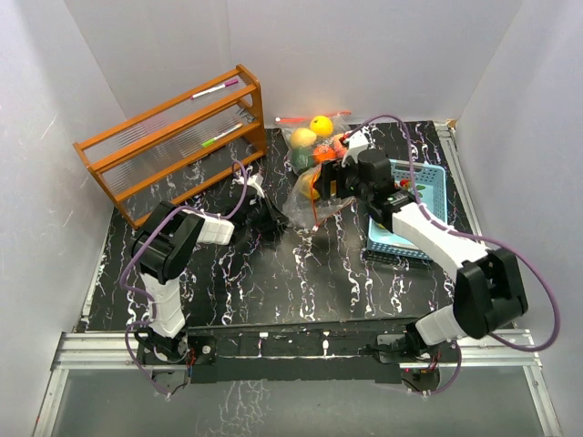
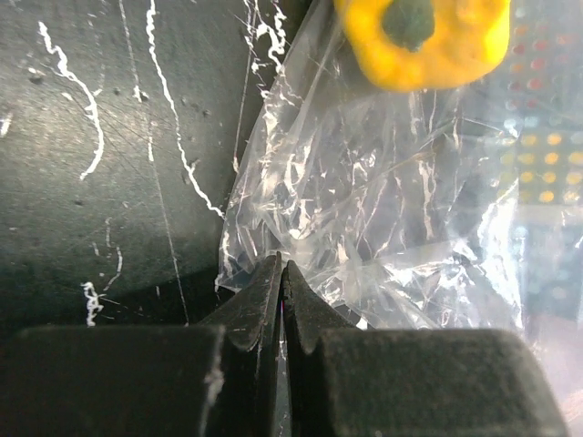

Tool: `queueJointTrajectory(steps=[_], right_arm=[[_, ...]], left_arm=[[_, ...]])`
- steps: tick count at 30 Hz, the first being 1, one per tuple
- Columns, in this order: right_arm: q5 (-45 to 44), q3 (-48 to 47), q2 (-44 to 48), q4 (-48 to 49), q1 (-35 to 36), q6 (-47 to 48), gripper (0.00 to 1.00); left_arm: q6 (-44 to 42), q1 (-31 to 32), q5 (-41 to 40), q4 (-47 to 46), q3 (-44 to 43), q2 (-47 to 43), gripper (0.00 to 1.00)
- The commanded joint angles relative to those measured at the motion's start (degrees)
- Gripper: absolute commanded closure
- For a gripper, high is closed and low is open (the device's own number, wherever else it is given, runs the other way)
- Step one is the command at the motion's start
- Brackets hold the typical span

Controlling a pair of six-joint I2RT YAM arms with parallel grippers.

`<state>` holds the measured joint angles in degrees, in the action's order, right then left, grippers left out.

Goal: Open the zip-top bag and remove the fake food
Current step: Pick up the fake fruit from the zipper food storage bag, then place the fake fruit in the bin.

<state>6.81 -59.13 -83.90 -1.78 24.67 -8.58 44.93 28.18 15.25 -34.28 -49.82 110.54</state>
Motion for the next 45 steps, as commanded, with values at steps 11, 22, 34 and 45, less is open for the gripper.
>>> queueJointTrajectory(steps=[11,22,34,45], right_arm=[[-4.4,-0.5,9.1,-2.5,-11.0,-3.0,0.43],[-4.2,6.0,8.5,1.3,-24.3,-12.2,0.42],[-3.2,10.0,7.1,4.5,-28.5,-14.5,0.42],[-3.8,10.6,6.4,4.9,-29.2,-14.8,0.41]], left_arm=[[1.3,-1.0,2.0,-2.0,-0.5,0.1,1.0],[2.0,-1.0,3.1,-3.3,-0.7,1.3,1.0],[2.1,-1.0,3.3,-3.6,-0.8,1.3,1.0],[2.3,-1.0,3.5,-3.8,-0.8,1.3,1.0]])
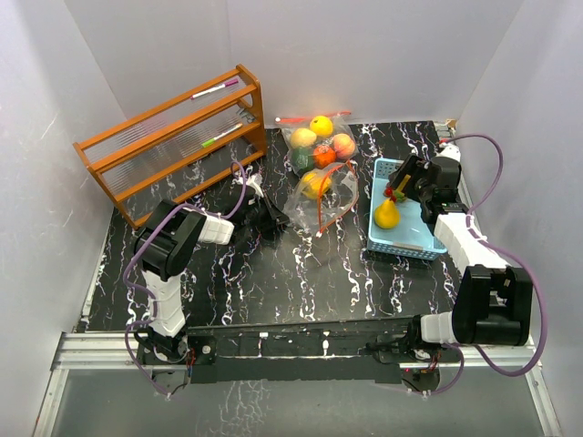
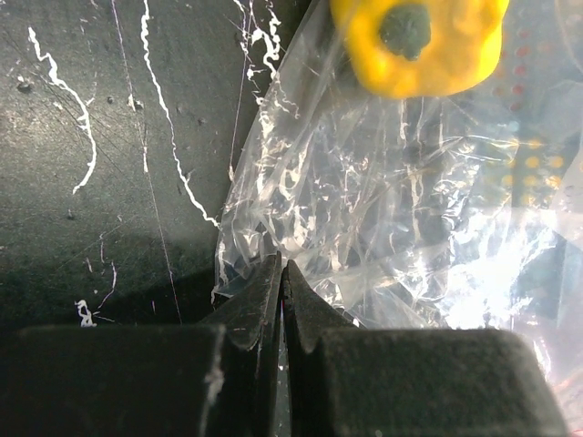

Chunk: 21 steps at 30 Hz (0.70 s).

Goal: Open the zip-top bag and remove the fake food
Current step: Place the fake fruit in the bin.

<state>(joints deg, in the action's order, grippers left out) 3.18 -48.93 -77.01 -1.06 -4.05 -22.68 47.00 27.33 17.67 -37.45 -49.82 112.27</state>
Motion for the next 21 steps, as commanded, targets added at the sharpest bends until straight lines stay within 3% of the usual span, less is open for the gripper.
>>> queueJointTrajectory(steps=[1,12,14,17,21], right_arm=[[-0.2,0.5,-0.6,4.2,-0.6,-0.8,0.41],[-0.4,1.5,-2.4,5.0,-1.1,-1.4,0.34],[-0.4,1.6,-2.7,5.0,-1.0,-1.3,0.27],[-1.6,1.5,-2.6,4.5,-1.1,-0.8,0.04],[-2.0,1.4,-1.5,3.9,-1.0,0.7,0.02]], left_arm=[[0.2,-0.2,1.0,-0.7,-0.8,-0.5,1.0],[0.5,-0.2,1.4,-1.0,-0.6,-0.9,1.0],[0.5,-0.2,1.5,-1.2,-0.6,-0.9,1.0],[0.6,-0.2,1.6,-1.5,-0.4,-0.9,1.0],[0.7,-0.1,1.9,-1.6,-0.6,-0.6,1.0]])
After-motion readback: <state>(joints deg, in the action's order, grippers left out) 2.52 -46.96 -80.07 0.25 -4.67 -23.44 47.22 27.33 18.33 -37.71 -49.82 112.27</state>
